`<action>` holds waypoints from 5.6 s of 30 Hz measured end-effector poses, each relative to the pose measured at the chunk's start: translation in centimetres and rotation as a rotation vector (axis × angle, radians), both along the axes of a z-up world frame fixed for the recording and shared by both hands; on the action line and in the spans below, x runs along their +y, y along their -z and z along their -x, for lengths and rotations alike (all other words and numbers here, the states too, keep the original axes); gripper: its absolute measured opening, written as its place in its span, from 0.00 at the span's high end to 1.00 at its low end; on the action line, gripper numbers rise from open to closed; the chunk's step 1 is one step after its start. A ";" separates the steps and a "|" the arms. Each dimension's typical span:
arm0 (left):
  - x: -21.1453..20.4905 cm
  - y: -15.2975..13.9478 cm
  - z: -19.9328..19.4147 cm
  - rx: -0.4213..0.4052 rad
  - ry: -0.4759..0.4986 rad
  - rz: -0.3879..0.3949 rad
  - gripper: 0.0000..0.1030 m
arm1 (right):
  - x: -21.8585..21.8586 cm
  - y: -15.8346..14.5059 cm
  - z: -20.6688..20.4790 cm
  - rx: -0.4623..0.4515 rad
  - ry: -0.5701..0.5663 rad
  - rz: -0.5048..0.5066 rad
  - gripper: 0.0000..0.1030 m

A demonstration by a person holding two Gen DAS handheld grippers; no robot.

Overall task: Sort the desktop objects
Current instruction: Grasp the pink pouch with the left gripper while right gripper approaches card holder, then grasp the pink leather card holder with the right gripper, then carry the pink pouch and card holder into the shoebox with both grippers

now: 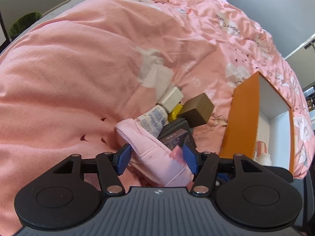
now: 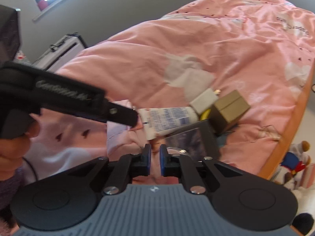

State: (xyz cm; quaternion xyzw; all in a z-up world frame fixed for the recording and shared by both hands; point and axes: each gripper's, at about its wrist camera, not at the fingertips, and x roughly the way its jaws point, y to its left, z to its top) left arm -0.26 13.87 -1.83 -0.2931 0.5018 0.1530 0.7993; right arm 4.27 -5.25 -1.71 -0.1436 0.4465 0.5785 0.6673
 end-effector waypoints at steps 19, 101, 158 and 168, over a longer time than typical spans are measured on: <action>-5.2 -3.2 0.4 -0.100 0.275 -0.317 0.63 | -0.1 1.6 -3.6 0.135 0.385 0.252 0.55; -7.1 0.0 -2.0 -0.057 0.424 -0.229 0.68 | -5.7 5.9 -5.4 0.255 0.543 0.311 0.59; -23.3 0.2 -16.2 -0.295 0.631 0.187 0.74 | -23.6 -3.8 -13.0 0.037 0.972 0.137 0.78; -23.7 2.1 -16.0 -0.244 0.637 0.168 0.75 | -21.2 -1.5 -12.9 0.078 0.909 0.266 0.72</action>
